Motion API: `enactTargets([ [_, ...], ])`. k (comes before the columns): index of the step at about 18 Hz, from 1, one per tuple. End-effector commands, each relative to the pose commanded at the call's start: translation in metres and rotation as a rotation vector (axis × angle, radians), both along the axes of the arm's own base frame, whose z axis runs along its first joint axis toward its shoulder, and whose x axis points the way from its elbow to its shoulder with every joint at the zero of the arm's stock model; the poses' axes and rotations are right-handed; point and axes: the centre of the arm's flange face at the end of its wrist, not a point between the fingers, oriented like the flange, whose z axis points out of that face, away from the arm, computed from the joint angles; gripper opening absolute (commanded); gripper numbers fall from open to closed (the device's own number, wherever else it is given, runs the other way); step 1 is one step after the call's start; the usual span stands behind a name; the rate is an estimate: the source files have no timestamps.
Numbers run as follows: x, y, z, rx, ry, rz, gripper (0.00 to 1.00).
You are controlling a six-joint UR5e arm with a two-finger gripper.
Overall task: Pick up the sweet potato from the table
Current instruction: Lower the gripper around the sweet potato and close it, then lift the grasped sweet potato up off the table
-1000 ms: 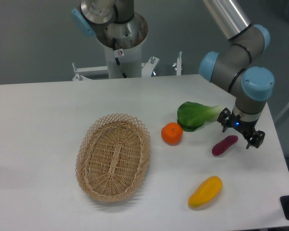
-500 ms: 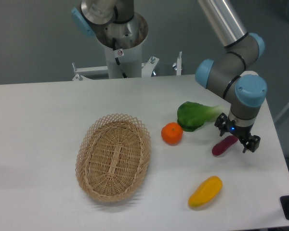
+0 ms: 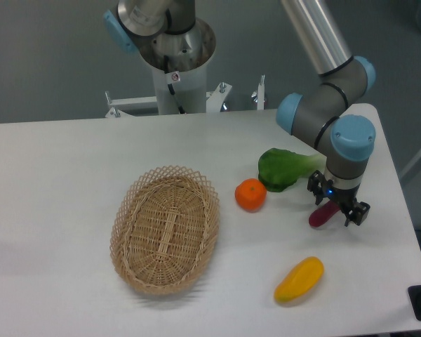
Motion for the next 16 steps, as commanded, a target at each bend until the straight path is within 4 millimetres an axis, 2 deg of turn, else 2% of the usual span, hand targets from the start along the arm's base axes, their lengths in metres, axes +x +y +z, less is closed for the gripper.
enactTargets([
  [2,-0.001,0.0,0.002,0.002,0.004,0.0,0.15],
  [6,-0.007,0.004,0.015,0.018,0.026,-0.003,0.11],
  [9,-0.019,0.017,0.05,0.127,0.047,-0.009,0.11],
  [10,-0.017,0.019,0.062,0.155,0.052,-0.015,0.11],
  [13,-0.015,0.013,0.077,0.173,0.05,-0.008,0.11],
  [16,-0.005,0.021,0.104,0.261,0.03,0.015,0.12],
])
